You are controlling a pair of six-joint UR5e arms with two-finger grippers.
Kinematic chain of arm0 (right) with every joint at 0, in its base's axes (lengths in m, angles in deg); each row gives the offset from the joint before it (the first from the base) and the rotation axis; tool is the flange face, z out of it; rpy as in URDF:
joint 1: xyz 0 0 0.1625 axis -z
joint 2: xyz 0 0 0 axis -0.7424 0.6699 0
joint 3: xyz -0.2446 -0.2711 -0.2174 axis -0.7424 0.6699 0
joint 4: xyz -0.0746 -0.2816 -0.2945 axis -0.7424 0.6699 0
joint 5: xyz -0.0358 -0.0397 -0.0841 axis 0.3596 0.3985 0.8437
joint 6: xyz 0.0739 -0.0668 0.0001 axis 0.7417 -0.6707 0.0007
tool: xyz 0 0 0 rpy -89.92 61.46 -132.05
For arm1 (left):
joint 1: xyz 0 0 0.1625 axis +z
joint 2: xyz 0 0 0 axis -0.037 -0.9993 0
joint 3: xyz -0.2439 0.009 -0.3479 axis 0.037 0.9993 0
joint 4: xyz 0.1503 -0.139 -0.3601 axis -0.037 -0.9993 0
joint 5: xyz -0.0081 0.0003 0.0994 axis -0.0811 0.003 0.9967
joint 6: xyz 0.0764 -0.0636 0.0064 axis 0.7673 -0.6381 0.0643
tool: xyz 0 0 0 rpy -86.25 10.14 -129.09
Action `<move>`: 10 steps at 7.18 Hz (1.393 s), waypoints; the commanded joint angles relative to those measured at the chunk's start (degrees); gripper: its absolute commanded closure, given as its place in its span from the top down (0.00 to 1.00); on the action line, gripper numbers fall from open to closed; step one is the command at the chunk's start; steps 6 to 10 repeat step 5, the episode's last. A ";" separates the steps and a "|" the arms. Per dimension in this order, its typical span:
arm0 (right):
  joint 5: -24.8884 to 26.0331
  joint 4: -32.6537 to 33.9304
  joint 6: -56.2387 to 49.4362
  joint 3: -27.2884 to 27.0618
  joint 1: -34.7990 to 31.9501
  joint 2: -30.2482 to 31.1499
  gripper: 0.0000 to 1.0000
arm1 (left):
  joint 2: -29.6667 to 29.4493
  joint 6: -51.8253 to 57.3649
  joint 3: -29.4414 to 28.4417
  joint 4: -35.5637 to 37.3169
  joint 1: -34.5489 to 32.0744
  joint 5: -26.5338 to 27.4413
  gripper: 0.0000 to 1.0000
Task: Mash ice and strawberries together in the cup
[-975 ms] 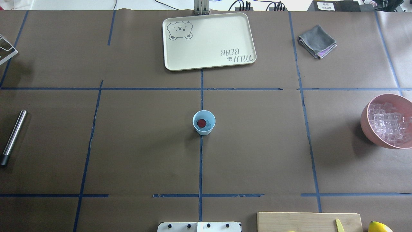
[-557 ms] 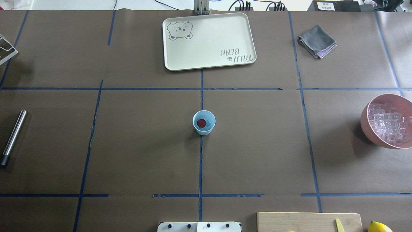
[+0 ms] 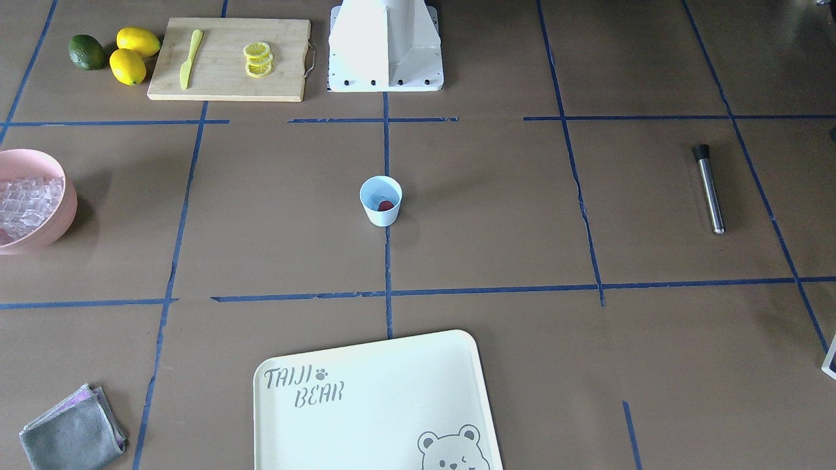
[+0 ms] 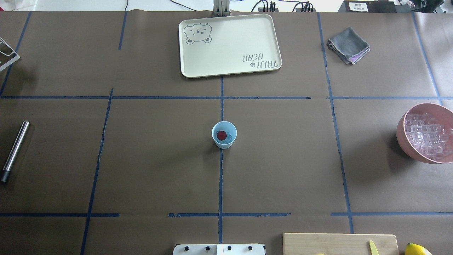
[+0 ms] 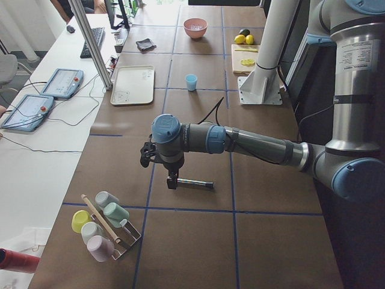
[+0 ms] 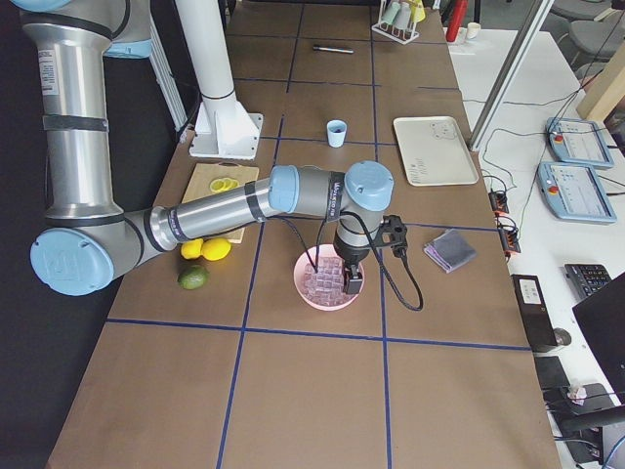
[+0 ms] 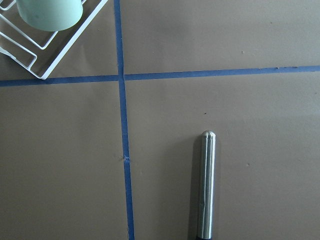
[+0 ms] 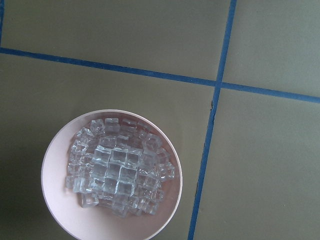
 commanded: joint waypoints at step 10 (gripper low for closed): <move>-3.81 -7.00 0.05 0.99 0.26 -0.47 1.00 | -0.83 0.38 -1.84 -0.10 1.52 0.06 1.00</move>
